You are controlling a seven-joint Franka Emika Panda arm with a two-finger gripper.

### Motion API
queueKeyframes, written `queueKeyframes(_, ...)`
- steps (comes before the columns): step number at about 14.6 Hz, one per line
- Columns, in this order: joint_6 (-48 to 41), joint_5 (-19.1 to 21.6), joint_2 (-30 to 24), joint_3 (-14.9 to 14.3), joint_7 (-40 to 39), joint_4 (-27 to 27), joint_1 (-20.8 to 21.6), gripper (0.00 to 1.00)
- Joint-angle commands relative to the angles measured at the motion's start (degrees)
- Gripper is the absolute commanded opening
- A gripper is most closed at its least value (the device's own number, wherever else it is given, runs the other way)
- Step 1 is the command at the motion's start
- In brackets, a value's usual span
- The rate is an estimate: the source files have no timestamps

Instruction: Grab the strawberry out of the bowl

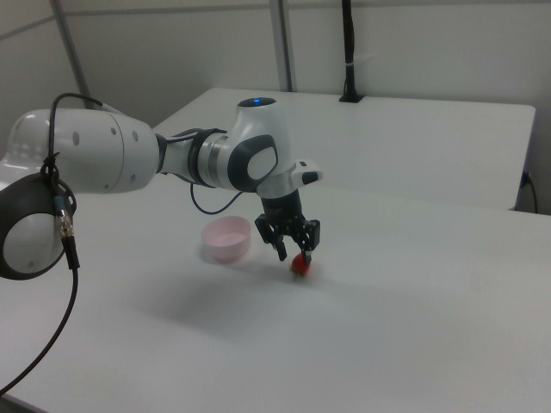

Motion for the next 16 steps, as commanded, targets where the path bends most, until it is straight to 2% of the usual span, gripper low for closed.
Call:
queueKeyframes(1, 0.24, -0.75, -2.34, -0.19, 0.02, -1.77, 0.79, 1.00)
queueKeyframes(4, -1.24, -0.75, -5.06, 0.34, 2.91, -1.77, 1.58, 1.00)
queueKeyframes(7, -9.67, -0.49, -10.76, 0.34, 7.22, -1.50, 5.09, 1.00)
queueKeyframes(9, -15.91, 0.13, -15.69, 0.43, 11.87, -1.68, 7.99, 1.00)
queueKeyframes(12, -23.20, 0.13, -21.23, 0.43, 23.38, -1.76, 11.59, 1.00)
queueKeyframes(13, -25.58, 0.22, -22.90, 0.43, 24.01, -1.94, 12.47, 1.00)
queueKeyframes(16, -27.10, 0.39, -28.79, 0.25, 23.93, -7.02, 14.59, 1.00)
